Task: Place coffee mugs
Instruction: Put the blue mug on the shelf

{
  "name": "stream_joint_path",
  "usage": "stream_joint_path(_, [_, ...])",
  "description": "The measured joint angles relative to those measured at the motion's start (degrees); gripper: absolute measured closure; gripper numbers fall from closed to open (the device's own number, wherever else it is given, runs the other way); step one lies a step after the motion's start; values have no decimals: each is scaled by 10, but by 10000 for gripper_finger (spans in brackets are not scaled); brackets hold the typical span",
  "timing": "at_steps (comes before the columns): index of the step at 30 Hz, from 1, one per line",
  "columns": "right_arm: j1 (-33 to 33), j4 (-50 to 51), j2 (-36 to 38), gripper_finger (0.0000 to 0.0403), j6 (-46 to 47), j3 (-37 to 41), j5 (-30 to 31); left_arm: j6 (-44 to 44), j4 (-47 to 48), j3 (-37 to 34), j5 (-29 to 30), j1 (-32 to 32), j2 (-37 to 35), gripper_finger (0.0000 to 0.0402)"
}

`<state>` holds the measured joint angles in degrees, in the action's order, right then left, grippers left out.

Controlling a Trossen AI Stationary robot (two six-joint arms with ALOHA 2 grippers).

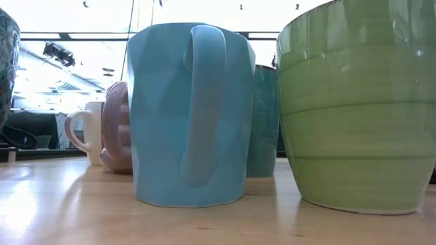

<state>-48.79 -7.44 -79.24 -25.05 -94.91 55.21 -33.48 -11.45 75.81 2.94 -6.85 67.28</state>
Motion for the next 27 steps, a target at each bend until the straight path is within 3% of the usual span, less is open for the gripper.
stream_joint_path(5, [77, 162, -59, 255, 73, -90, -118, 1, -28, 0, -2, 0, 1, 363])
stream_joint_path(11, [121, 274, -71, 255, 120, -142, -128, 3, -25, 0, -11, 11, -6, 363])
stream_joint_path(17, [161, 401, -33, 255, 186, -142, -150, 47, 16, 0, 12, 32, -14, 363])
stream_joint_path(22, [205, 475, -7, 255, 267, -99, -179, 52, 127, 0, 32, 26, -13, 363])
stream_joint_path(27, [249, 481, 7, 255, 311, -27, -240, 41, 250, -1, 41, 16, -12, 363])
